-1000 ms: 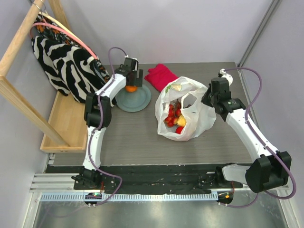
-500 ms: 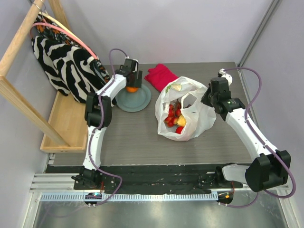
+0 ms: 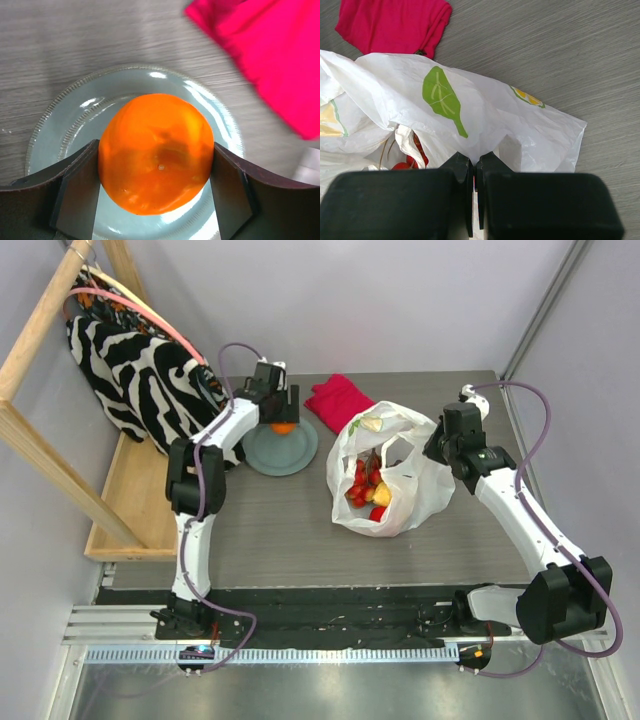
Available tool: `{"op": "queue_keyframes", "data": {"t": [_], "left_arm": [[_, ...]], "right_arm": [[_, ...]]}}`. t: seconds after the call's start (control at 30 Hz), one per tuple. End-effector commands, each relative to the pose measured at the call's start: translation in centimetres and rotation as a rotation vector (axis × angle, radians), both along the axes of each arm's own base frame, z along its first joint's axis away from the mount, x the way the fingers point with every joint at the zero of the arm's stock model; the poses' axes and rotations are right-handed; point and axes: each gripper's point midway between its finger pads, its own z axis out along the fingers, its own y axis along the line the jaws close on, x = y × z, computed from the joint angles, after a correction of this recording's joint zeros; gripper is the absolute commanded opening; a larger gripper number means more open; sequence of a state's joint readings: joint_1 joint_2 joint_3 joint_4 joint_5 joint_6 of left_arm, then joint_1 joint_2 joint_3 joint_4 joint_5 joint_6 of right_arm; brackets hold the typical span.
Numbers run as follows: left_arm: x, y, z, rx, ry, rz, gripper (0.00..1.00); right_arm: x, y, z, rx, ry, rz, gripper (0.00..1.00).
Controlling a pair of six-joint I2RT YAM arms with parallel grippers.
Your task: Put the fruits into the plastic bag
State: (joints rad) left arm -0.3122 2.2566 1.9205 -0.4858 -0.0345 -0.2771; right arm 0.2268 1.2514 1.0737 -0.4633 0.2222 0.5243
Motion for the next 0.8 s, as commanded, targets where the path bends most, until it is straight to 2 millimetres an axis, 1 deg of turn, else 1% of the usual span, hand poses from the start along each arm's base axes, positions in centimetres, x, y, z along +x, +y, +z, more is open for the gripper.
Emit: {"op": "queue_keyframes", "data": {"t": [0.0,0.03,0.07,0.1,0.13,0.17,0.2,0.23,0.27,0.3,0.33,0.37,0.4,0.43,0.47,0.5,0.53,0.57,0.6,0.63,0.67,0.7,0.73,0.77], "left_arm": [[0.3,-3.1,10.2,-0.189,-0.209,-0.063,0.46],[-0.1,-3.4,10.3,-0.195,-0.206,-0.075,0.46],[-0.6,-3.7,11.4,-0.209,-0.223,-0.086,0.46],[-0.8,-4.3,12.0,-0.223,-0.237,-0.100,0.46],[-1.5,-5.0,12.1,-0.243,-0.230,-0.125,0.46],[-1.9,-5.2,13.3,-0.258,-0.248,-0.136,0.46],[-2.4,-6.0,14.1,-0.275,-0.260,-0.152,0.46],[-3.1,-6.6,14.1,-0.291,-0.249,-0.171,0.46],[-3.5,-7.0,14.7,-0.305,-0.257,-0.183,0.46],[-4.5,-8.0,16.4,-0.333,-0.283,-0.200,0.46],[-5.1,-8.5,16.8,-0.347,-0.284,-0.203,0.46],[-6.1,-9.7,16.8,-0.358,-0.278,-0.216,0.46],[-7.2,-10.4,18.4,-0.394,-0.293,-0.220,0.46],[-8.1,-11.0,19.3,-0.412,-0.305,-0.229,0.46],[-9.2,-12.2,19.1,-0.418,-0.316,-0.239,0.46],[-10.4,-12.6,21.1,-0.447,-0.353,-0.243,0.46],[-11.1,-13.1,21.6,-0.457,-0.369,-0.245,0.46],[-12.1,-14.2,22.0,-0.467,-0.390,-0.258,0.46],[-13.1,-14.3,23.4,-0.480,-0.417,-0.261,0.46],[-13.7,-14.7,23.9,-0.477,-0.433,-0.267,0.46],[-14.8,-15.5,24.0,-0.466,-0.441,-0.273,0.46],[-15.8,-15.9,25.0,-0.475,-0.461,-0.291,0.46],[-16.2,-15.8,25.4,-0.456,-0.487,-0.281,0.46],[-17.4,-16.7,25.9,-0.458,-0.505,-0.301,0.46]], "right_arm": [[1.0,-0.2,3.1,-0.001,-0.105,-0.008,0.01],[0.9,-0.3,2.8,-0.006,-0.100,-0.009,0.01],[0.8,-0.4,2.9,-0.008,-0.102,-0.009,0.01],[0.7,-0.3,3.0,-0.007,-0.104,-0.004,0.01],[0.6,-0.3,2.9,-0.006,-0.106,-0.004,0.01],[0.5,-0.3,2.9,-0.007,-0.105,0.002,0.01],[0.4,-0.4,3.2,-0.006,-0.113,-0.001,0.01],[0.2,-0.4,3.1,-0.006,-0.111,0.000,0.01],[0.1,-0.4,3.2,-0.007,-0.114,0.001,0.01],[0.0,-0.5,3.2,-0.008,-0.116,-0.001,0.01],[-0.3,-0.5,3.2,-0.007,-0.117,0.002,0.01],[-0.3,-0.5,3.2,-0.006,-0.117,0.001,0.01],[-0.5,-0.5,3.1,-0.004,-0.114,0.002,0.01],[-0.6,-0.5,2.9,-0.002,-0.111,0.003,0.01],[-0.7,-0.5,2.8,-0.002,-0.109,0.005,0.01],[-0.8,-0.4,2.7,0.001,-0.107,0.006,0.01],[-0.9,-0.4,3.0,0.005,-0.115,0.007,0.01],[-1.0,-0.4,3.0,0.008,-0.116,0.009,0.01],[-1.1,-0.4,3.2,0.009,-0.122,0.009,0.01],[-1.2,-0.4,3.5,0.013,-0.132,0.008,0.01],[-1.3,-0.5,3.6,0.014,-0.134,0.007,0.01],[-1.4,-0.4,3.6,0.013,-0.135,0.010,0.01],[-1.5,-0.5,3.8,0.016,-0.141,0.011,0.01],[-1.6,-0.4,4.0,0.021,-0.148,0.014,0.01]]}}
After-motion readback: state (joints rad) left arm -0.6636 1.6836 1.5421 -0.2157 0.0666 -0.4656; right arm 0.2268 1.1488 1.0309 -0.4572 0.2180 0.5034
